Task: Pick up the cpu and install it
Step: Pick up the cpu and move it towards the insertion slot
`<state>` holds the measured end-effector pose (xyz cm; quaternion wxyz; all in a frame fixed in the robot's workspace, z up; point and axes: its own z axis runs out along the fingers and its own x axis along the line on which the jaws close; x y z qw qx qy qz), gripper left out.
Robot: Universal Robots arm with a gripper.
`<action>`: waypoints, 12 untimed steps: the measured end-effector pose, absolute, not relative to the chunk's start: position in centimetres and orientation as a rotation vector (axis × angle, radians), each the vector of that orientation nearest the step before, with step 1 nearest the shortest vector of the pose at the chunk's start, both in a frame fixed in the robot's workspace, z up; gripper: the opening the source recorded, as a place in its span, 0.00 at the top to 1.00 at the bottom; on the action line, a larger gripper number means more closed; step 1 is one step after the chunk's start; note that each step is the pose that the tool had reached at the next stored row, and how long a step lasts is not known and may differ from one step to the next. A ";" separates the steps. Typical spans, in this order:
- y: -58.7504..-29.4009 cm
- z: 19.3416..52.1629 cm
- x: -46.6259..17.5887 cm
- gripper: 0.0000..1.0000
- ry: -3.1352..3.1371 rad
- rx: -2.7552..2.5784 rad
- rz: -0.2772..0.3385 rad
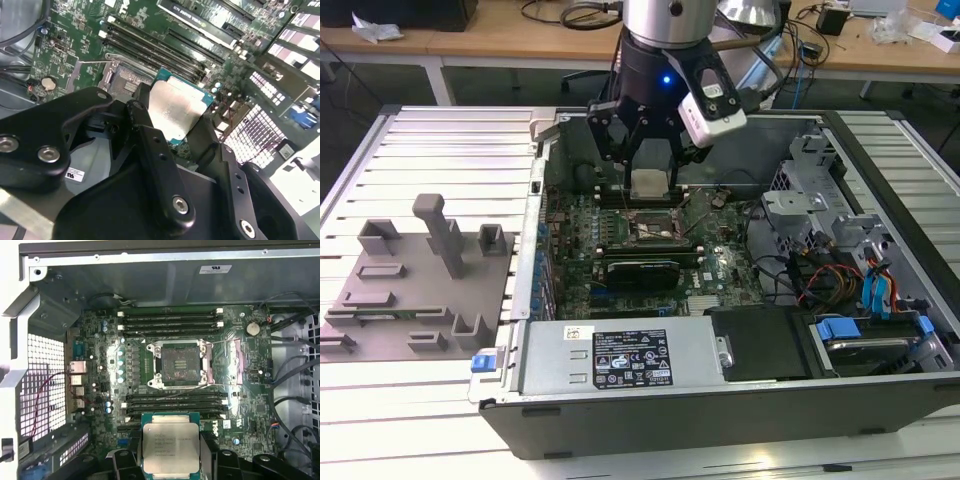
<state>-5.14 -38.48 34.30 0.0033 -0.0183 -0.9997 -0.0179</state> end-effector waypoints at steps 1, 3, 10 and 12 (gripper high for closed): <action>-38.4 34.2 -5.1 0.45 -3.134 -0.057 -0.056; -38.2 34.0 -5.1 0.45 -3.134 -0.057 -0.056; -37.6 32.6 -4.2 0.45 -3.133 -0.057 -0.056; -37.6 32.5 -4.1 0.45 -3.132 -0.057 -0.057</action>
